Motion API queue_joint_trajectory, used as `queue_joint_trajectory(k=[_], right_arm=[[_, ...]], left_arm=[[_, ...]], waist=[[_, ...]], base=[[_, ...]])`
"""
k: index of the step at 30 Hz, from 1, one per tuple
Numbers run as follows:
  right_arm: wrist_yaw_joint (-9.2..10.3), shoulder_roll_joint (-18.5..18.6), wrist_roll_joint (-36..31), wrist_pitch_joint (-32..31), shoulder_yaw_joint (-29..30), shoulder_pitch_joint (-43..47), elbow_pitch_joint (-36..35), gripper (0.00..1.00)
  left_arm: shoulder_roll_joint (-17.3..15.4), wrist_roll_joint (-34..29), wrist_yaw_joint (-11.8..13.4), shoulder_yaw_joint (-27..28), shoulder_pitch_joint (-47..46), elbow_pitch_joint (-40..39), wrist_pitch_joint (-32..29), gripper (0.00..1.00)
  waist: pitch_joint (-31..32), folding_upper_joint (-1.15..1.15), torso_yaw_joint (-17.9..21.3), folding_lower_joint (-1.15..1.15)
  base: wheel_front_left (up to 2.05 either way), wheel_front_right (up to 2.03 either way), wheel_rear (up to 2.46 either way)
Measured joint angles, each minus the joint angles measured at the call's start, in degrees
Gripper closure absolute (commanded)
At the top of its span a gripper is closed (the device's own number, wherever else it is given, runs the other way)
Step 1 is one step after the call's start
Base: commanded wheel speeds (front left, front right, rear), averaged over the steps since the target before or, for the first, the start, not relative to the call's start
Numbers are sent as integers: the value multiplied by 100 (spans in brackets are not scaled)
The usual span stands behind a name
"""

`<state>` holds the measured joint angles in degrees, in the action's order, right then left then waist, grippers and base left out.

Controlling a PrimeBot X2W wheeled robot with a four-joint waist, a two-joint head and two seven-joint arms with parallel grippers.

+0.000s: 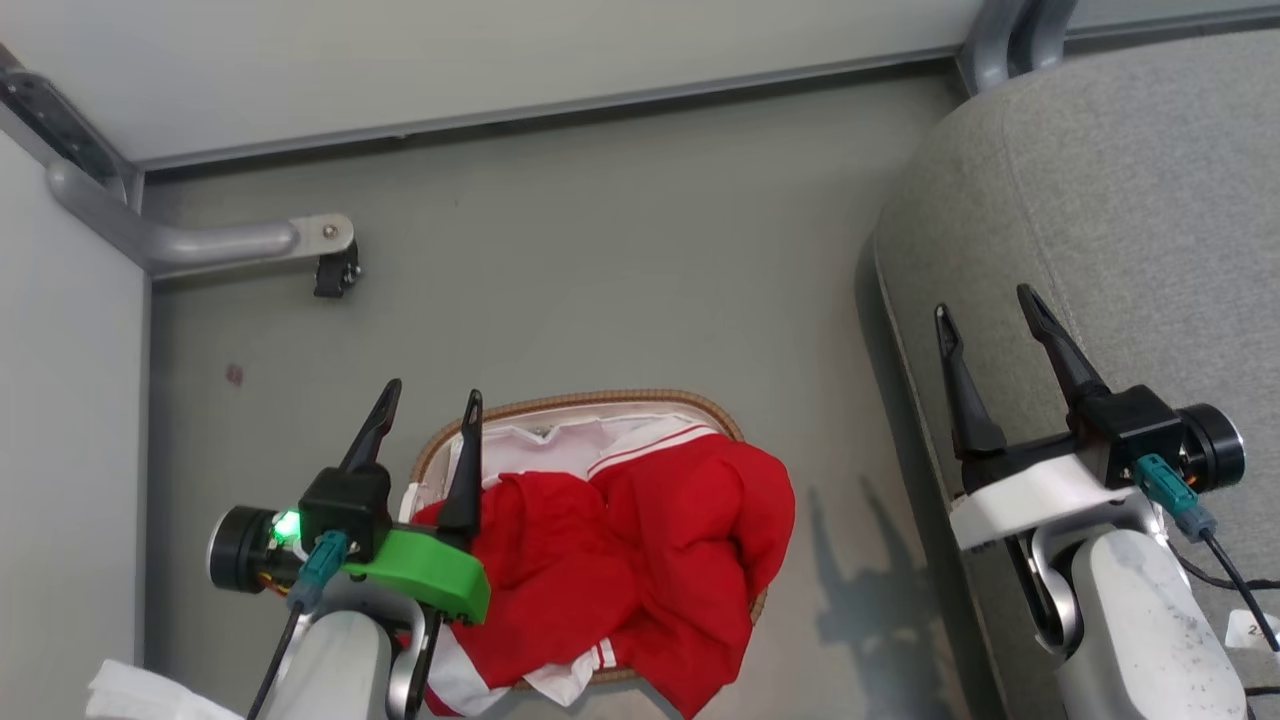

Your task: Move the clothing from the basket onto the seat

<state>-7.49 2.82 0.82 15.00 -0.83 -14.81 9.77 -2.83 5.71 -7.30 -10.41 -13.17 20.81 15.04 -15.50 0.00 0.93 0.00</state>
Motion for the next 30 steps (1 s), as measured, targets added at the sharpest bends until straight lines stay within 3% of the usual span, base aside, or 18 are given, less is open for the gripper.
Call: queue_joint_trajectory(k=[11,30], right_arm=[[-1,-1,132,1,-226,-614,-263,0],[-1,2,662,1,-615,-1145,-765,0]], left_arm=[[-286,245,-3,-877,-838,775,8,0],[-731,1539,-9,-2917,-2336,3643,-101,0]], waist=[[-1064,0,141,0],[-2400,0,765,0]], base=[[0,0,0],[0,0,0]])
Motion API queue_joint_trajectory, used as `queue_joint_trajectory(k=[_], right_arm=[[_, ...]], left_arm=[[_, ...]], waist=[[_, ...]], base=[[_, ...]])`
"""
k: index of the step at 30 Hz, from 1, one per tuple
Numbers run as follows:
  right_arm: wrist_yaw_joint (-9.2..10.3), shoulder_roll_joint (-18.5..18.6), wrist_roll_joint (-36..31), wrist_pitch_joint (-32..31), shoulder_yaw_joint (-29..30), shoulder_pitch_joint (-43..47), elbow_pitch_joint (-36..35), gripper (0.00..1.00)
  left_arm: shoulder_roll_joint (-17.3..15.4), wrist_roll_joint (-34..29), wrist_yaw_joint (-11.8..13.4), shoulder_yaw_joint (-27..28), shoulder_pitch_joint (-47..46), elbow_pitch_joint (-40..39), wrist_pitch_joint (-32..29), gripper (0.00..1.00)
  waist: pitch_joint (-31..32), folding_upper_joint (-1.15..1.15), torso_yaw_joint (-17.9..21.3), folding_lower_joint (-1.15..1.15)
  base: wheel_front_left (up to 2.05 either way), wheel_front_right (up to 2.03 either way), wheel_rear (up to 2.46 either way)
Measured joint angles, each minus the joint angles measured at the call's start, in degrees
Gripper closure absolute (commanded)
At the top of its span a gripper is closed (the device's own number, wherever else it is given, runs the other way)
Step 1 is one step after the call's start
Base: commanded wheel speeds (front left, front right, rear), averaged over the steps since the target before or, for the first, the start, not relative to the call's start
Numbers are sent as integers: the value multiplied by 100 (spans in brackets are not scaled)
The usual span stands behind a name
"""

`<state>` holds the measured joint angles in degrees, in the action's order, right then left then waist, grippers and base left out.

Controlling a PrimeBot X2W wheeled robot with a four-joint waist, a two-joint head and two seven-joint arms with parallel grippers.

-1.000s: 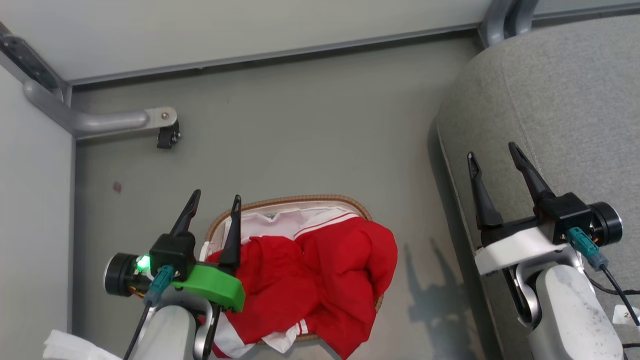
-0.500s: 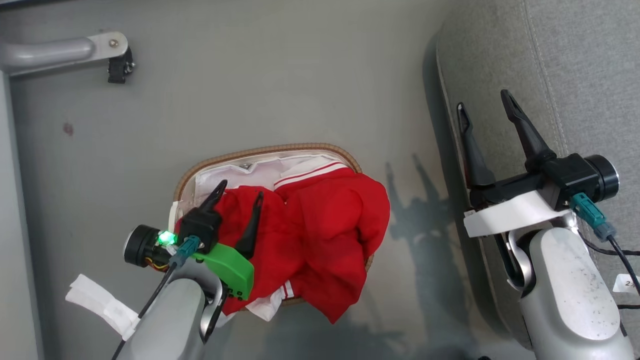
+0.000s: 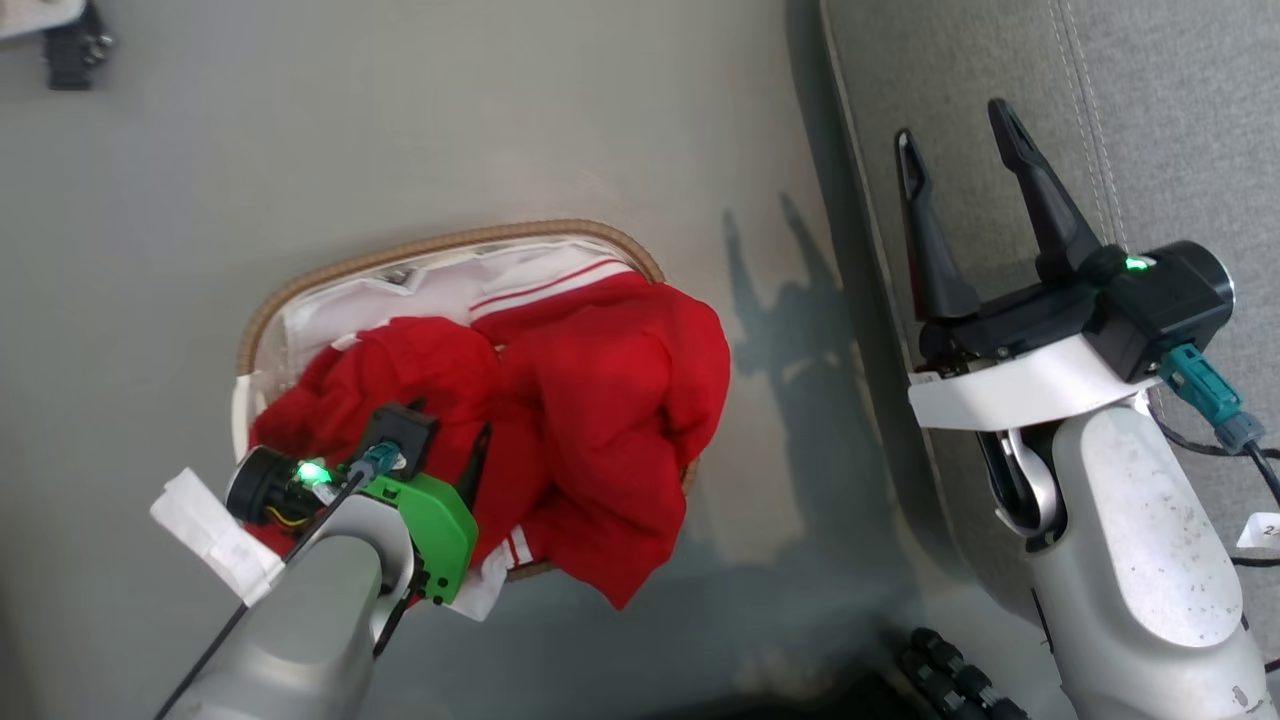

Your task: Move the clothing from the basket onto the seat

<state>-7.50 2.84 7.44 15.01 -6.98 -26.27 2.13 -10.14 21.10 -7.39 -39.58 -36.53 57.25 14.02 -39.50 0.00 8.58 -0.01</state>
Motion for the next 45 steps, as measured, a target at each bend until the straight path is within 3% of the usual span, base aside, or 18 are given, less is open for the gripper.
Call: queue_joint_trajectory(k=[17,26,28,34,45], right_arm=[[0,2,491,0,-302,-283,-472,0],[0,2,581,0,-367,-353,-582,0],[0,1,602,0,-365,-367,-586,0],[0,0,552,0,-356,-387,-509,0],[0,-3,350,7,-344,-209,-181,0]], left_arm=[[-342,450,0,-1742,-1104,870,-906,0],[-531,751,0,-2254,-1460,1047,-1373,0],[-535,818,0,-2348,-1486,1062,-1479,100],[-508,1131,0,-2498,-1477,1104,-1493,100],[-166,1626,0,-2405,-992,1288,-722,100]], waist=[[-965,0,599,0],[-1334,0,825,0],[-1388,0,853,0],[-1351,0,837,0],[-572,0,712,0]], base=[[0,0,0],[0,0,0],[0,0,0],[0,0,0],[0,0,0]])
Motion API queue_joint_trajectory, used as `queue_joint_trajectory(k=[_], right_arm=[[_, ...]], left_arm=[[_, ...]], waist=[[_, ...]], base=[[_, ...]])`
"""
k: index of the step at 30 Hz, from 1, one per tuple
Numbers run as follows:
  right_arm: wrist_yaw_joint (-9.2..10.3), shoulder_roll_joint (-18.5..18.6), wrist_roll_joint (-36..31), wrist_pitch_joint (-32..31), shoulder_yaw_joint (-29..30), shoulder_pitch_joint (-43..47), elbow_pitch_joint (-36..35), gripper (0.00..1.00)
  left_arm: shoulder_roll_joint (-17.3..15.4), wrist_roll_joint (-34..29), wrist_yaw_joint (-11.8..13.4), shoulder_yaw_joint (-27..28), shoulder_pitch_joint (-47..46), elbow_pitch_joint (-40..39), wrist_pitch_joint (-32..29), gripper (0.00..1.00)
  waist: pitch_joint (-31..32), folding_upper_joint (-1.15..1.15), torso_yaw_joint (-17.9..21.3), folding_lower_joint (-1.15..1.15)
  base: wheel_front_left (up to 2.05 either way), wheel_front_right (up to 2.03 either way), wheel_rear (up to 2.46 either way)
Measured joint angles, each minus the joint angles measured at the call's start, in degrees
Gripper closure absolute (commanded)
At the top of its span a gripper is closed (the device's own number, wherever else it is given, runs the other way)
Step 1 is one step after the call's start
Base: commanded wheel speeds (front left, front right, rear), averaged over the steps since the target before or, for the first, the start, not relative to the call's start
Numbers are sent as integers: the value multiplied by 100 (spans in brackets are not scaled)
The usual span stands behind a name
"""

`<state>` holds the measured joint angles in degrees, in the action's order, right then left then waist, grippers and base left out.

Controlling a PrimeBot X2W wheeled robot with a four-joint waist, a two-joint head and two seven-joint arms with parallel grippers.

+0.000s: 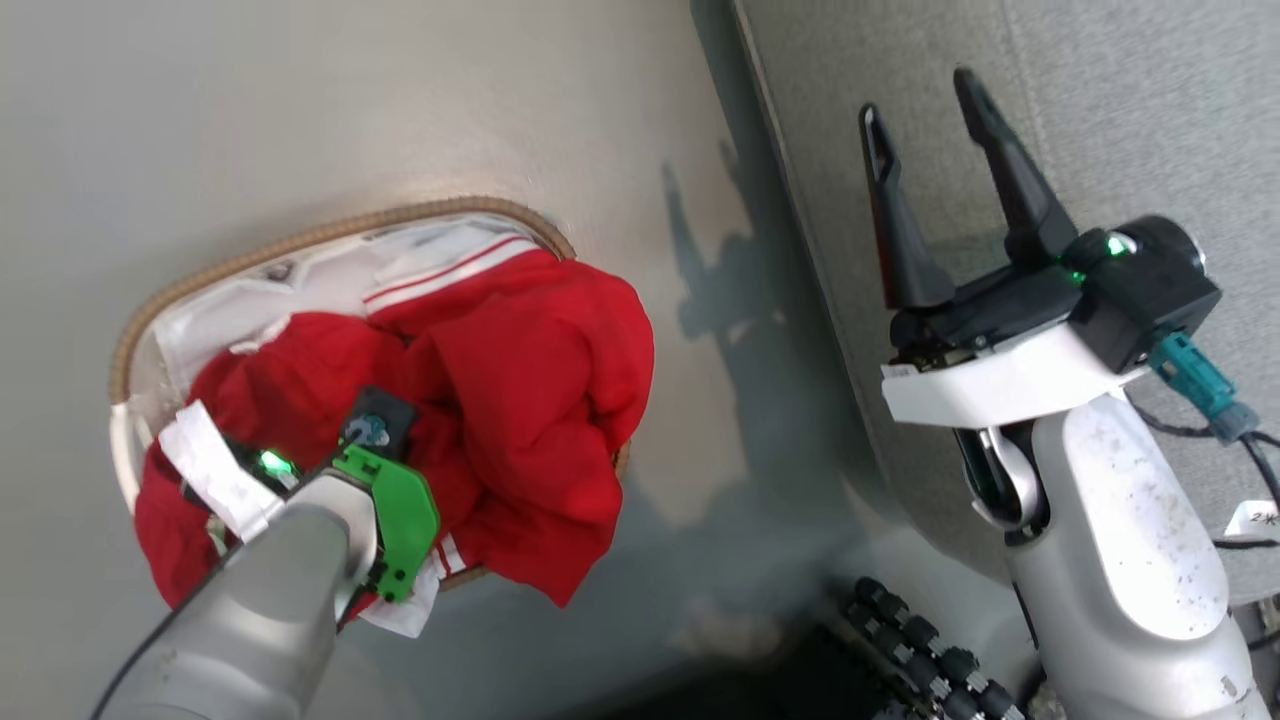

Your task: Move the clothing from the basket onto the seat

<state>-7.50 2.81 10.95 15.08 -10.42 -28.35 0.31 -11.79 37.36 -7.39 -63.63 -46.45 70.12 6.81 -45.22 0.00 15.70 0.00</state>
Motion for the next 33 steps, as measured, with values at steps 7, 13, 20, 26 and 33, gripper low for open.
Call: queue_joint_trajectory(k=[7,13,20,26,33], right_arm=[[0,-1,-169,0,40,408,277,0],[-1,-2,-277,0,169,802,481,0],[-1,-2,-355,1,267,1205,731,0],[-1,0,-400,0,267,1529,884,0],[-1,-1,-411,0,278,1829,996,0]], left_arm=[[253,316,0,180,521,102,560,100],[414,505,37,406,911,86,795,100],[421,477,298,927,1224,-712,823,100],[287,111,489,1570,1747,-1593,822,100],[219,-533,564,2518,2263,-2668,823,100]], waist=[[766,0,-118,0],[1509,0,-242,0],[2327,0,-431,1],[2929,0,-626,1],[3521,0,-854,1]], base=[[0,0,0],[0,0,0],[0,0,0],[0,0,0],[0,0,0]])
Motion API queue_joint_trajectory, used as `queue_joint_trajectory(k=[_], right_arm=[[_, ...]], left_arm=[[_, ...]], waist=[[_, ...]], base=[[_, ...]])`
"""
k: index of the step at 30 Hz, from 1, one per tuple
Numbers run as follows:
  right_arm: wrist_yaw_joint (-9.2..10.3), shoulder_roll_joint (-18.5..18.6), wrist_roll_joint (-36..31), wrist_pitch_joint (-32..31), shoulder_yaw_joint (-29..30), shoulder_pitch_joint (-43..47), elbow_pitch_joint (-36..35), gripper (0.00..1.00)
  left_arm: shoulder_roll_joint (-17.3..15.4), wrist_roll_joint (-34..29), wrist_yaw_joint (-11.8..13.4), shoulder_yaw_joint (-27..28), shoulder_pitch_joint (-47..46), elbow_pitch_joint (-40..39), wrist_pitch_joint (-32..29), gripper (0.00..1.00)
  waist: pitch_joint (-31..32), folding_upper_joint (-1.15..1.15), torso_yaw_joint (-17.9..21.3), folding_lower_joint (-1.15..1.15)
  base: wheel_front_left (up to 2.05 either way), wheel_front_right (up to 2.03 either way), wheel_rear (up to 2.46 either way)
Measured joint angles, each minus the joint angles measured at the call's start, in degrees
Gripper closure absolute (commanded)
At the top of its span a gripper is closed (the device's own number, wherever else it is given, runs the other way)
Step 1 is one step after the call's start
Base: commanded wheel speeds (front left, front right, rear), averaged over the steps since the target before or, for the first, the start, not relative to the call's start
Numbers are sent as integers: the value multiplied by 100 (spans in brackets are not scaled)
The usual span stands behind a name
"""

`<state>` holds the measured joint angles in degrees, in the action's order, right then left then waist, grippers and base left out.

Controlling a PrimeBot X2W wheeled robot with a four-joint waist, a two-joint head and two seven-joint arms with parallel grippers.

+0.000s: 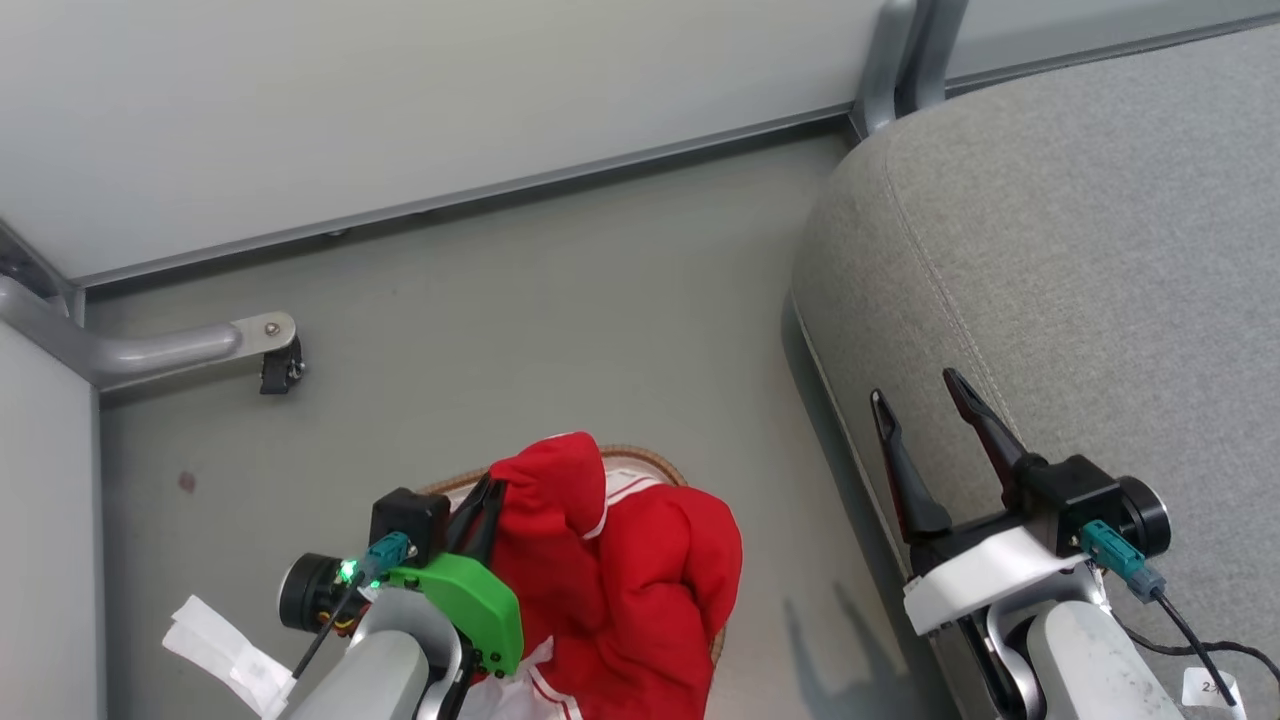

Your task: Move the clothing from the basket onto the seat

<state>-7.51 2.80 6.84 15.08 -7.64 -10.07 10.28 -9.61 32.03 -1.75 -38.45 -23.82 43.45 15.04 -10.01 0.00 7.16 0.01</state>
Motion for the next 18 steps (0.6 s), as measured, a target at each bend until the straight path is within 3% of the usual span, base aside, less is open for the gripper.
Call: queue_joint_trajectory(k=[10,18], right_arm=[[0,2,-23,0,-68,394,201,0],[0,2,-40,1,-257,482,361,0]], left_arm=[[349,-851,-240,1273,332,-1591,0,100],[579,-1259,-456,1771,354,-2549,9,100]], waist=[[627,0,-230,0],[829,0,-346,0]], base=[[0,0,0],[0,0,0]])
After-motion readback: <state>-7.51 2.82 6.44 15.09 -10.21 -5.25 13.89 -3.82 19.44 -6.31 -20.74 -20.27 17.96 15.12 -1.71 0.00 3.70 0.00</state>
